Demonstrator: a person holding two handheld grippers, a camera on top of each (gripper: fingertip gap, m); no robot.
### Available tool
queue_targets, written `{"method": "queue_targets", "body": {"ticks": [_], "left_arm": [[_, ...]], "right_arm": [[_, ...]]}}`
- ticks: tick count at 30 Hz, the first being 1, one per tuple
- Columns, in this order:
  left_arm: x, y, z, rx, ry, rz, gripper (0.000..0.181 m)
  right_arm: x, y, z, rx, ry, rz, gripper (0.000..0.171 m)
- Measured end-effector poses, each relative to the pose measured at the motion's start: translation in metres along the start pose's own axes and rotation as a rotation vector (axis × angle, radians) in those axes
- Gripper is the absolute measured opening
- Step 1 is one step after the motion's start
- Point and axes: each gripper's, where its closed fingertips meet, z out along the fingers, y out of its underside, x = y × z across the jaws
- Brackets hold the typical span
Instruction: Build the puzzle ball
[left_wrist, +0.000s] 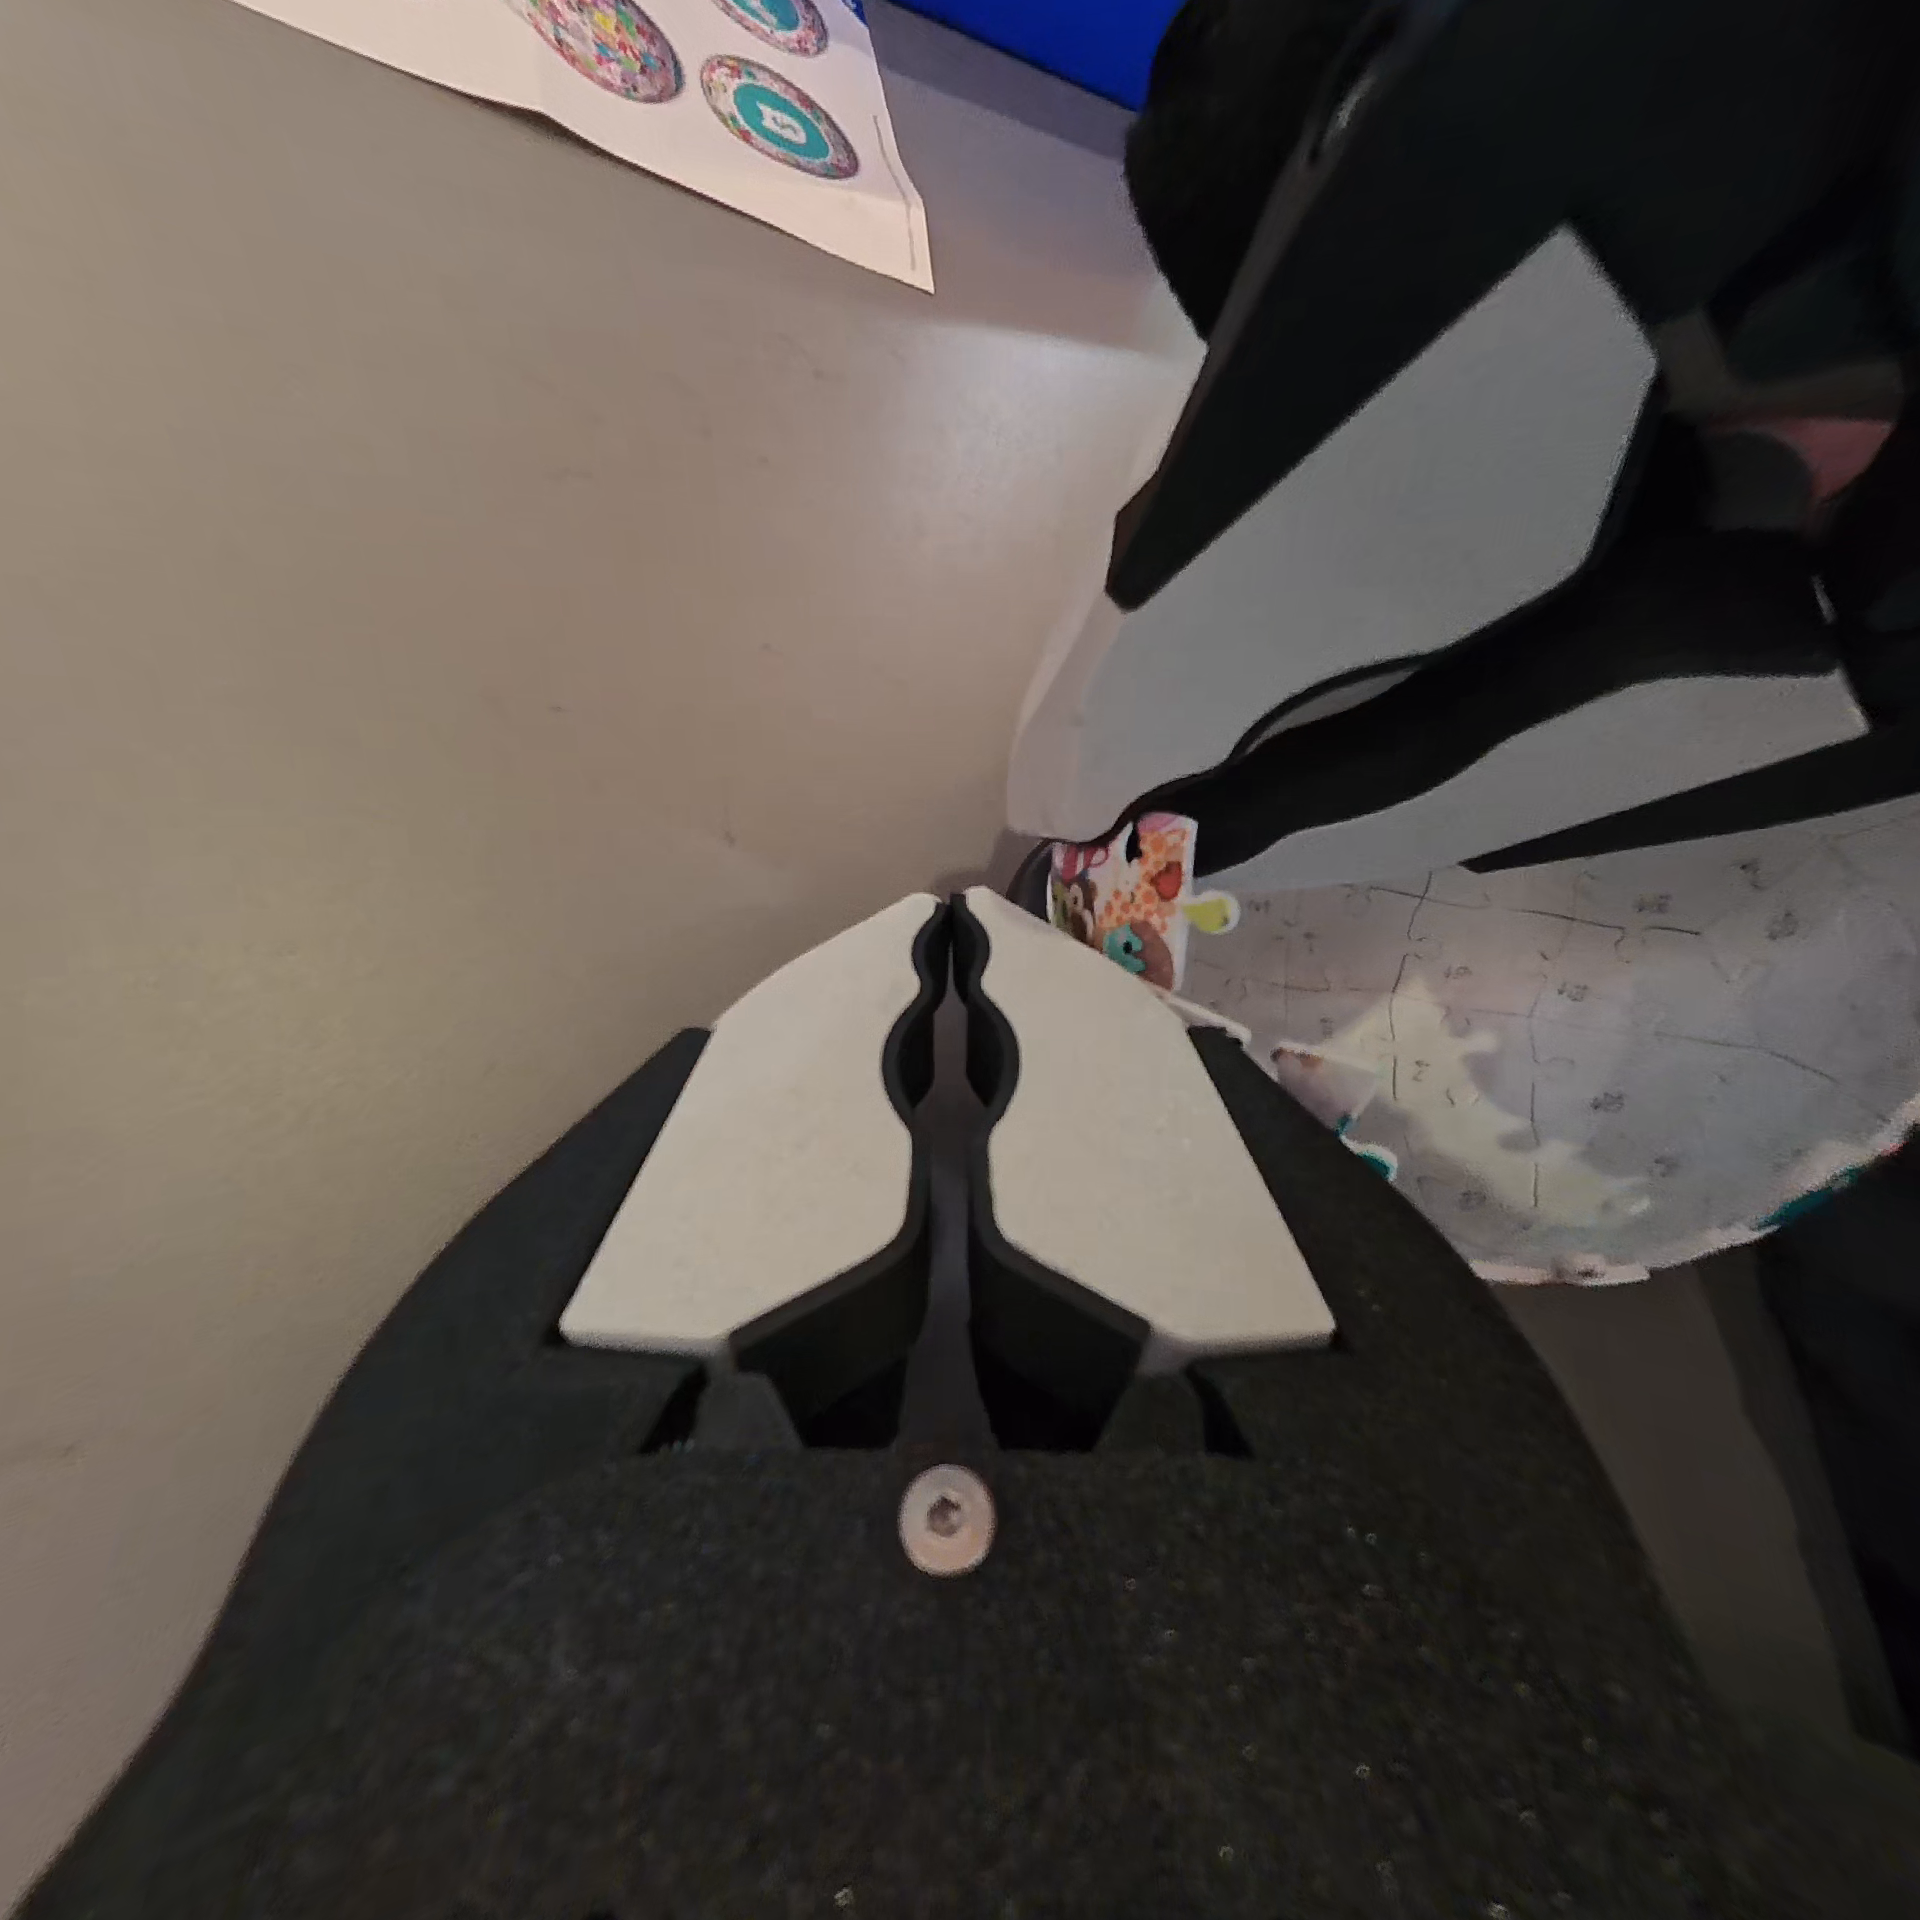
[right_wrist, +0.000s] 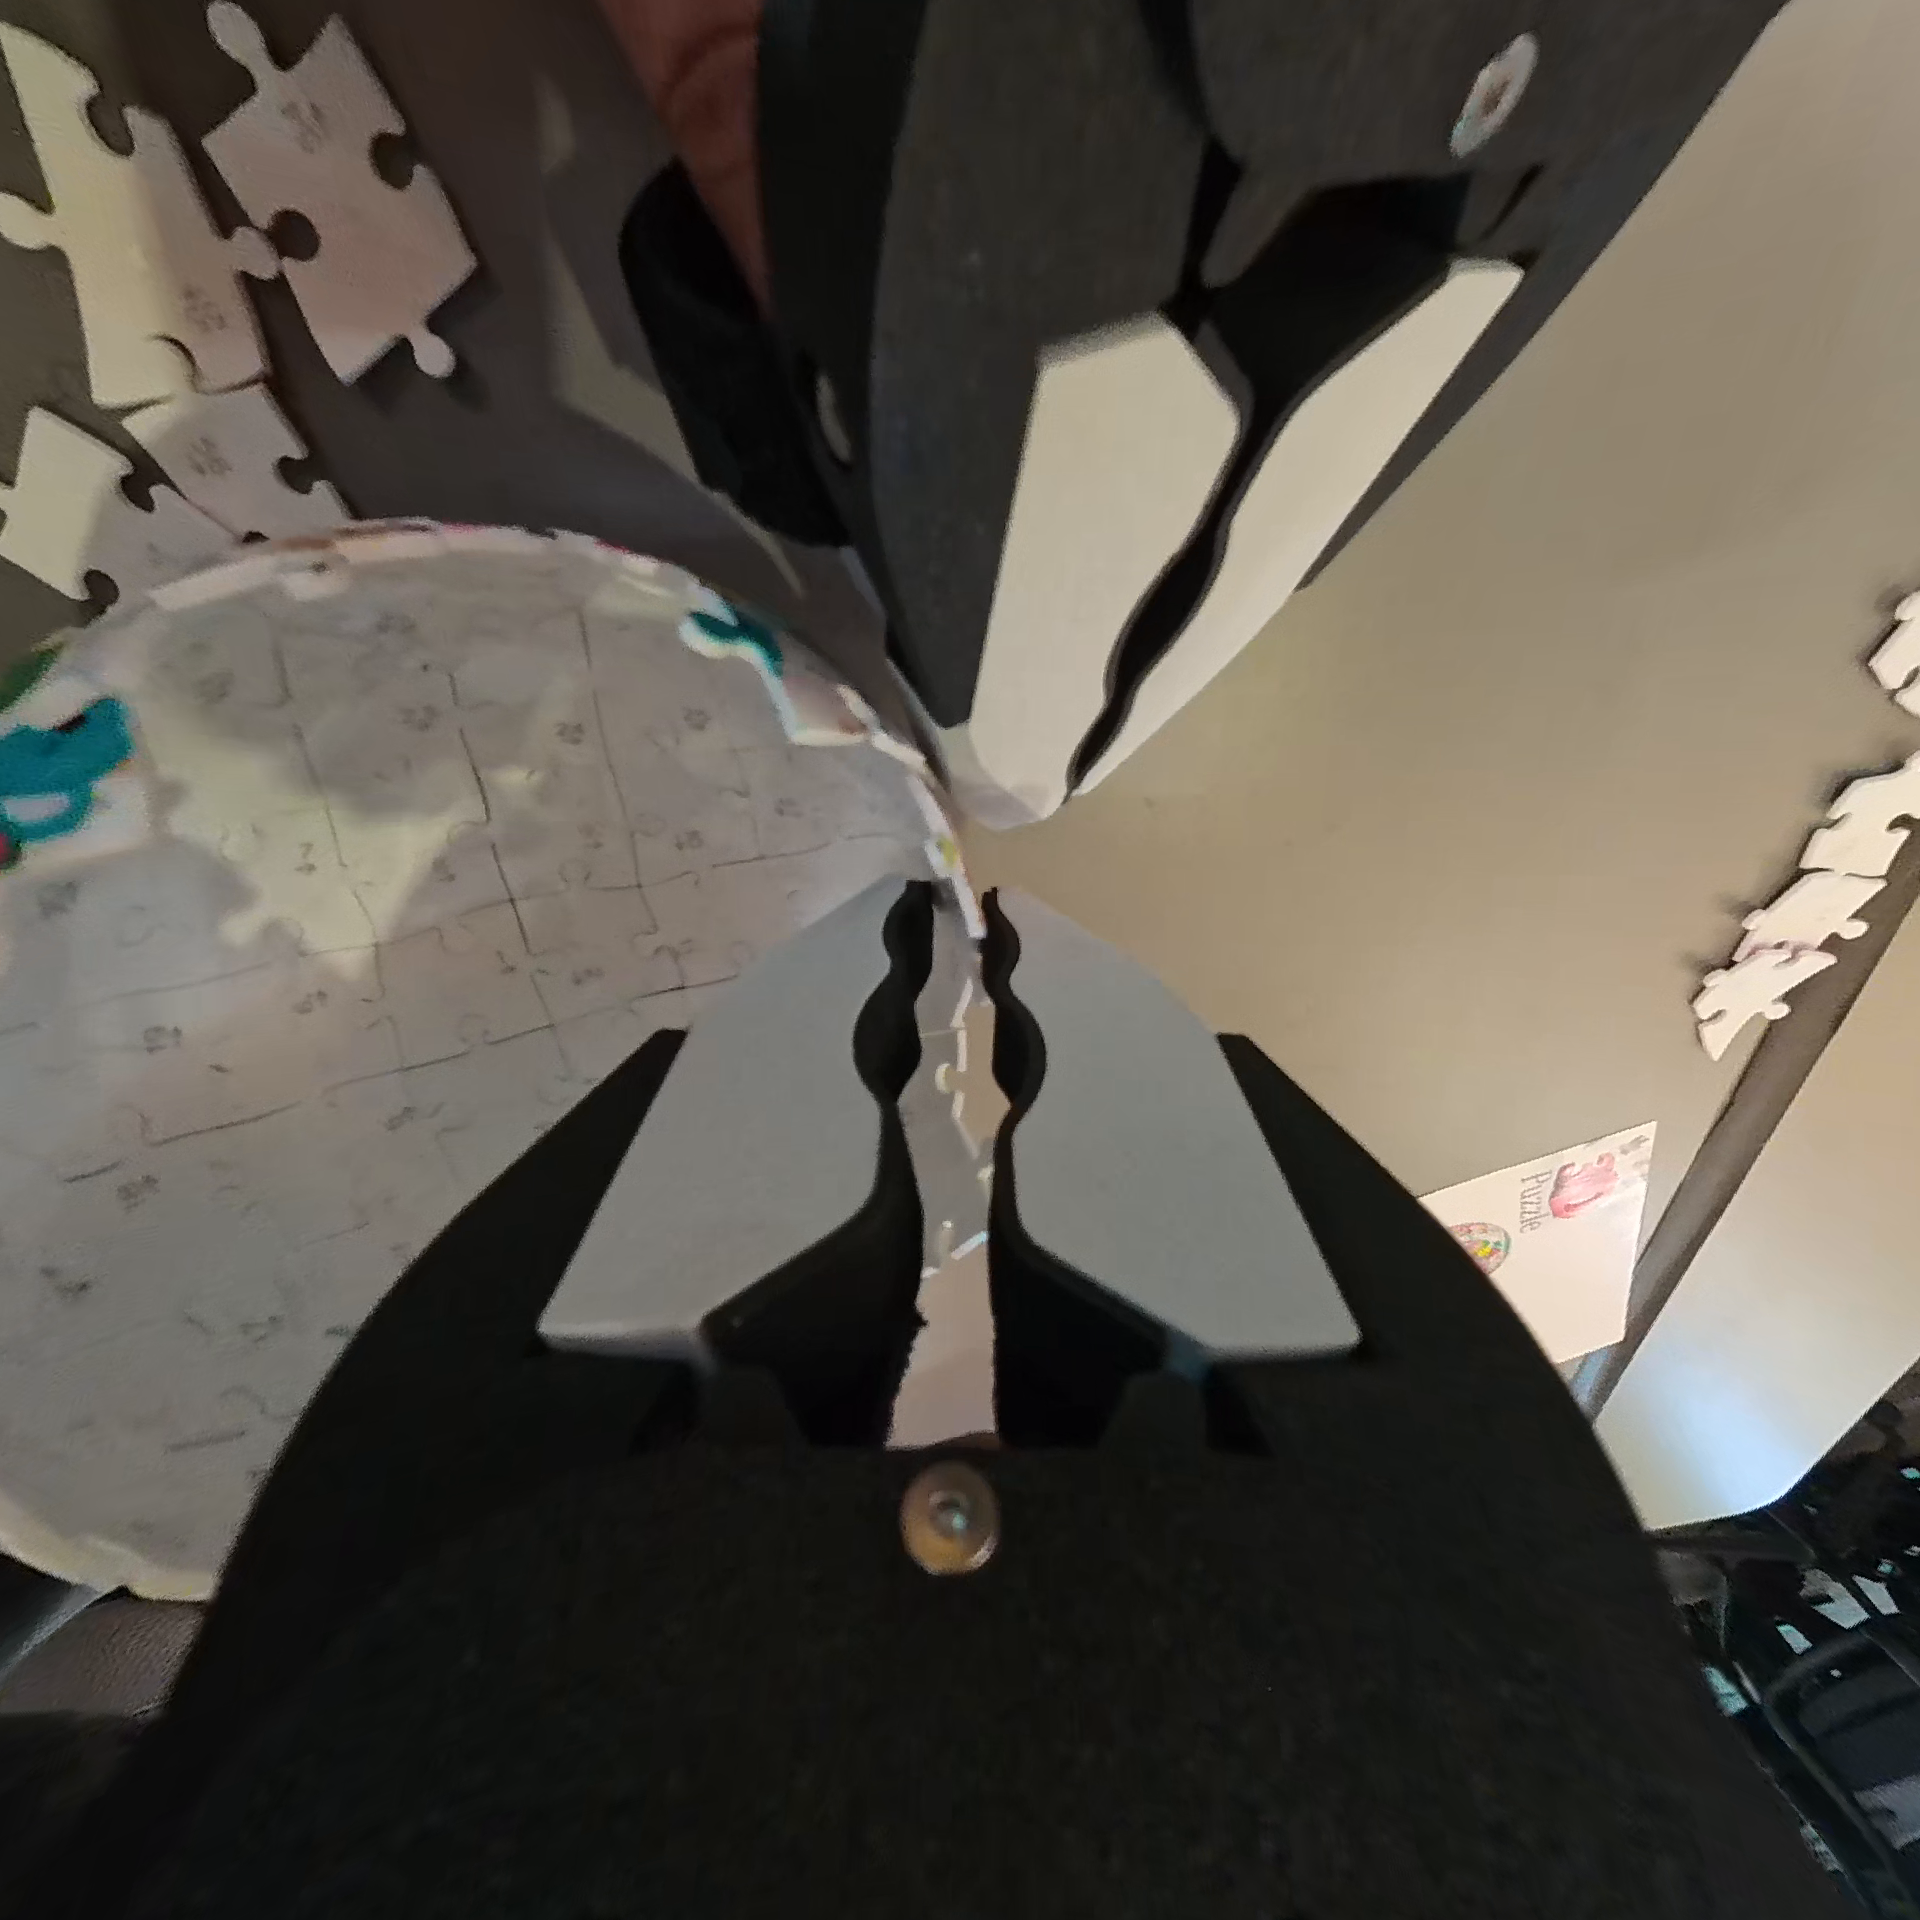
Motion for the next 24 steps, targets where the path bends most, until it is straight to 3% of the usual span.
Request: {"method": "queue_targets", "body": {"ticks": [5, 7, 9, 14, 18, 24], "left_arm": [[-0.003, -0.001, -0.001, 0.01, -0.004, -0.023, 0.0], [-0.005, -0.005, -0.004, 0.043, -0.007, -0.036, 0.0], [-0.007, -0.009, -0.008, 0.076, -0.008, -0.056, 0.0], [-0.006, -0.014, -0.014, 0.124, 0.0, -0.054, 0.0], [0.0, -0.004, -0.007, 0.053, 0.006, -0.017, 0.0], [0.001, 0.01, 0.004, -0.06, 0.004, -0.009, 0.0]], "right_arm": [[0.001, 0.0, 0.0, 0.003, -0.016, 0.013, 0.009], [0.002, -0.003, -0.005, 0.026, 0.0, 0.021, 0.022], [-0.001, -0.004, -0.013, 0.06, -0.005, 0.02, 0.025], [0.002, -0.004, -0.03, 0.171, 0.074, -0.127, 0.024], [0.012, -0.014, -0.032, 0.231, 0.171, -0.259, 0.018], [0.006, -0.021, -0.019, 0.161, 0.224, -0.308, 0.029]]}}
